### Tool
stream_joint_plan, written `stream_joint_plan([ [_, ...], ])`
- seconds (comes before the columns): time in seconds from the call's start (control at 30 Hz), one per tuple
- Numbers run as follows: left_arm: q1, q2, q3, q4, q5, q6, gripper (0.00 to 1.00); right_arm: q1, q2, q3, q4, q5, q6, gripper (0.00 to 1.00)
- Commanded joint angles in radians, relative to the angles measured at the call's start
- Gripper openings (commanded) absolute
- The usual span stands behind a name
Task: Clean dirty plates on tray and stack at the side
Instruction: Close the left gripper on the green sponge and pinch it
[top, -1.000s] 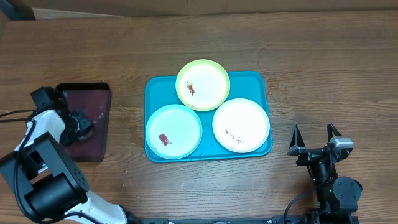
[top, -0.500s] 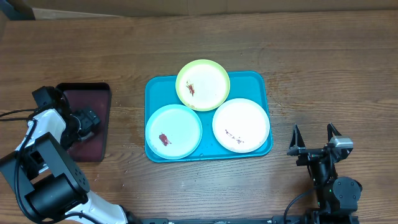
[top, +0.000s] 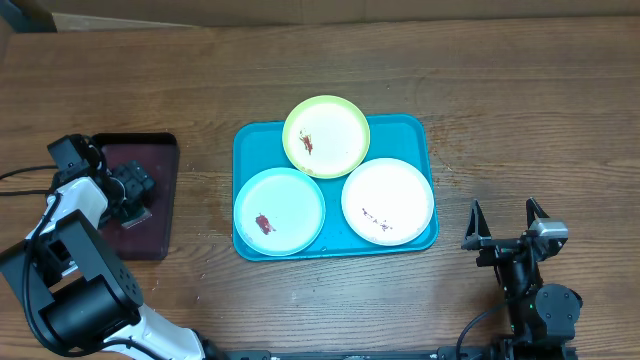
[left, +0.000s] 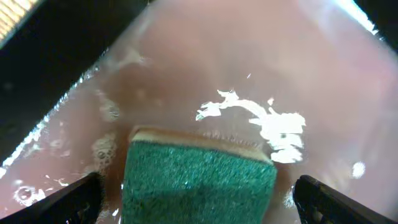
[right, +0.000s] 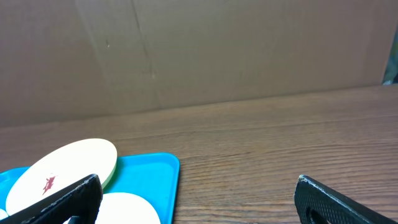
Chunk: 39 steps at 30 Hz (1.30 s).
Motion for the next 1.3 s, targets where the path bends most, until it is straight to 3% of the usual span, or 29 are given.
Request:
stream_joint_plan([
  [0.0, 0.002, 0.022, -0.014, 0.01, 0.009, 0.022, 0.87, -0.006, -0.012, -0.01, 0.005, 0.007, 0.0, 1.0],
  [0.07, 0.002, 0.022, -0.014, 0.012, 0.009, 0.022, 0.81, -0.006, -0.012, -0.01, 0.005, 0.007, 0.0, 1.0],
  [0.13, 0.002, 0.022, -0.014, 0.012, 0.009, 0.023, 0.56, -0.006, -0.012, -0.01, 0.005, 0.006, 0.0, 1.0],
  [0.2, 0.002, 0.022, -0.014, 0.011, 0.009, 0.023, 0.04, -0.006, -0.012, -0.01, 0.005, 0.007, 0.0, 1.0],
  [0.33, 0.002, 0.022, -0.014, -0.004, 0.009, 0.023, 0.04, -0.006, -0.012, -0.01, 0.005, 0.007, 0.0, 1.0],
  [0.37, 0.002, 0.022, -0.014, -0.01, 0.009, 0.022, 0.07, -0.006, -0.012, -0.01, 0.005, 0.007, 0.0, 1.0],
  [0.4, 0.002, 0.022, -0.014, -0.019, 0.009, 0.022, 0.26, -0.006, -0.012, -0.01, 0.005, 0.007, 0.0, 1.0],
  [0.43, 0.002, 0.022, -0.014, -0.029, 0.012, 0.022, 0.79, -0.006, -0.012, -0.01, 0.005, 0.007, 0.0, 1.0],
  [0.47, 0.002, 0.022, -0.014, -0.042, 0.013, 0.022, 1.0, -0.006, -0.012, -0.01, 0.005, 0.007, 0.0, 1.0],
  [0.7, 0.002, 0.022, -0.014, -0.166, 0.085, -0.022, 1.0, -0.006, -0.012, -0.01, 0.005, 0.007, 0.0, 1.0],
  [0.73, 0.002, 0.022, -0.014, -0.178, 0.103, -0.03, 0.9, -0.006, -0.012, -0.01, 0.005, 0.007, 0.0, 1.0],
  [0.77, 0.002, 0.022, -0.014, -0.193, 0.127, -0.039, 0.7, -0.006, -0.012, -0.01, 0.005, 0.007, 0.0, 1.0],
  [0.9, 0.002, 0.022, -0.014, -0.214, 0.144, -0.042, 0.05, -0.006, -0.012, -0.01, 0.005, 0.007, 0.0, 1.0],
  [1.03, 0.002, 0.022, -0.014, -0.225, 0.143, -0.042, 0.04, -0.006, -0.012, -0.01, 0.005, 0.007, 0.0, 1.0],
  [1.07, 0.002, 0.022, -0.014, -0.225, 0.143, -0.042, 0.07, -0.006, -0.012, -0.01, 0.005, 0.007, 0.0, 1.0],
  [1.1, 0.002, 0.022, -0.014, -0.224, 0.144, -0.042, 0.41, -0.006, -0.012, -0.01, 0.005, 0.007, 0.0, 1.0],
  [1.13, 0.002, 0.022, -0.014, -0.224, 0.143, -0.042, 0.98, -0.006, -0.012, -0.01, 0.005, 0.007, 0.0, 1.0],
  [1.27, 0.002, 0.022, -0.014, -0.232, 0.151, -0.045, 1.0, -0.006, -0.012, -0.01, 0.005, 0.007, 0.0, 1.0],
])
